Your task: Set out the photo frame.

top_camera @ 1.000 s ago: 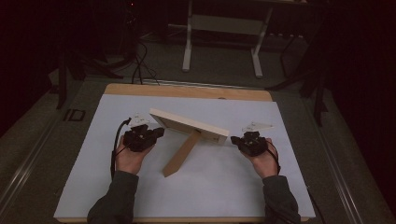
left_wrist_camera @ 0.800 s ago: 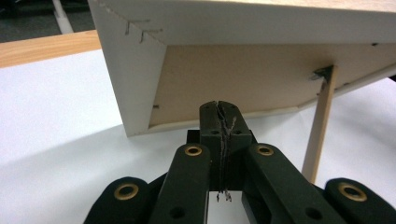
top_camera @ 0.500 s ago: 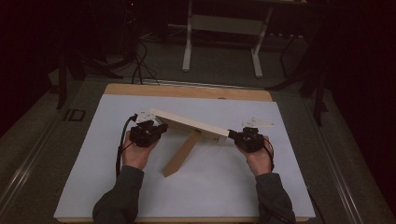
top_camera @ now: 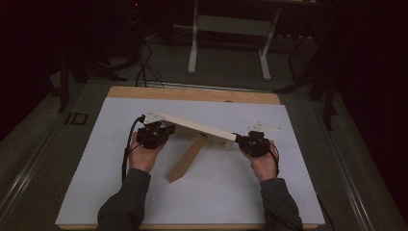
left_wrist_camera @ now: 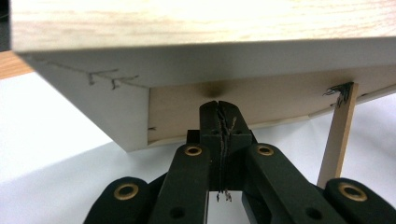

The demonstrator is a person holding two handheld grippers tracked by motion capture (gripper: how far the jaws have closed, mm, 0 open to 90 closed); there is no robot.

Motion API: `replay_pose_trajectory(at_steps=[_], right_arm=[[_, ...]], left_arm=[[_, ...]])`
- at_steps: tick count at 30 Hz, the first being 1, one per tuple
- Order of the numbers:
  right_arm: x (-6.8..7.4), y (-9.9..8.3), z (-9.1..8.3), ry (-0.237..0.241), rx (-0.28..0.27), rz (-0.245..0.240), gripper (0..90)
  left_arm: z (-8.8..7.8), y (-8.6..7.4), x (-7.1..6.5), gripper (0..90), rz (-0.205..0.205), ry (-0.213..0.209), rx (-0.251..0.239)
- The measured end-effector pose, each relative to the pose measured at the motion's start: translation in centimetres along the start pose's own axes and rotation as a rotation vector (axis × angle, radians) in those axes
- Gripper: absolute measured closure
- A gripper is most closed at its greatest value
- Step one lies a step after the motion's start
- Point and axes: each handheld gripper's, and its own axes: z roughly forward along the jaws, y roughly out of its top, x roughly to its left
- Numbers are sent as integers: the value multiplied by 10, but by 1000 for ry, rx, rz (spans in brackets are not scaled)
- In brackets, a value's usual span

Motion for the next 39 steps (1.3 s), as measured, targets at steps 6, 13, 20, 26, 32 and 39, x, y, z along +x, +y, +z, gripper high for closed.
replay_pose_trajectory(at_steps=[6,13,20,26,32,39], right_arm=[[0,1,-1,6,-1,0,900],[0,0,-2,14,0,-7,900],[1,0,-2,18,4,-15,900],[2,0,-2,19,5,-22,900],[4,0,-3,17,9,-31,900],[5,0,-3,25,12,-36,900]], left_arm=[[3,0,0,900,0,-1,7],[4,1,1,900,-3,-1,10],[7,3,1,900,1,-5,14],[9,3,0,900,2,-14,16],[12,2,0,900,-10,-30,17],[15,3,-2,900,-14,-37,16]])
